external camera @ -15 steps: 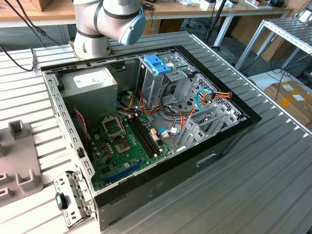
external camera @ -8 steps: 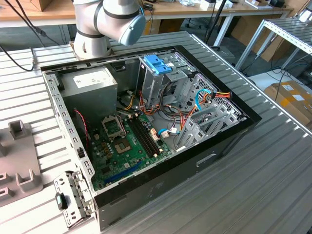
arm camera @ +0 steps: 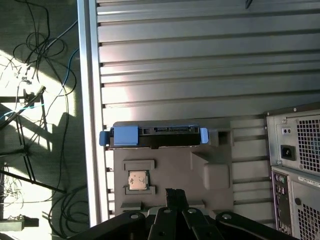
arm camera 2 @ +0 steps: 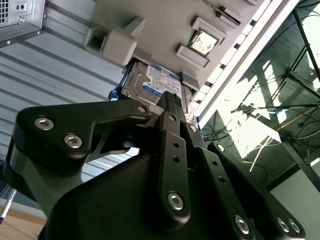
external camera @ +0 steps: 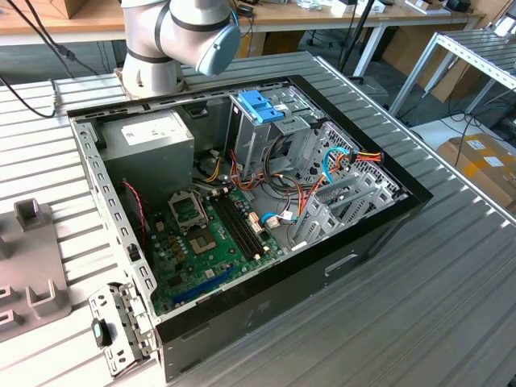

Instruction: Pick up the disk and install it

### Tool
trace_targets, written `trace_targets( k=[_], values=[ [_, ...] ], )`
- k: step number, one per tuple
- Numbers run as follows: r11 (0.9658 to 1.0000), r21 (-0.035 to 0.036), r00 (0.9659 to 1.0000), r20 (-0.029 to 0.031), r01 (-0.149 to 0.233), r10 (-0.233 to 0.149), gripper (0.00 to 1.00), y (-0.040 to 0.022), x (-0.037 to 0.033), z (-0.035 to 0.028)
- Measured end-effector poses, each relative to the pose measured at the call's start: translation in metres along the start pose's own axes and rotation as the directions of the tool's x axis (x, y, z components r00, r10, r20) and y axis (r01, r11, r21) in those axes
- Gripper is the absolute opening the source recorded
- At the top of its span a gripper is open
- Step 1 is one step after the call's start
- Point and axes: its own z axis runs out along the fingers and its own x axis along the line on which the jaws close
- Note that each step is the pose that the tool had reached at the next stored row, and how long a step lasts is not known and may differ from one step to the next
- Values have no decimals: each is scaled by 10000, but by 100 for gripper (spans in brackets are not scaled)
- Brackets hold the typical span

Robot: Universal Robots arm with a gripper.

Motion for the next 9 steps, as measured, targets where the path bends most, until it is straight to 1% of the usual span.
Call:
trace_targets(
  k=[9],
  values=[
    [10000, 0, 10000, 1, 0, 0, 11, 0, 3, 0]
  ],
)
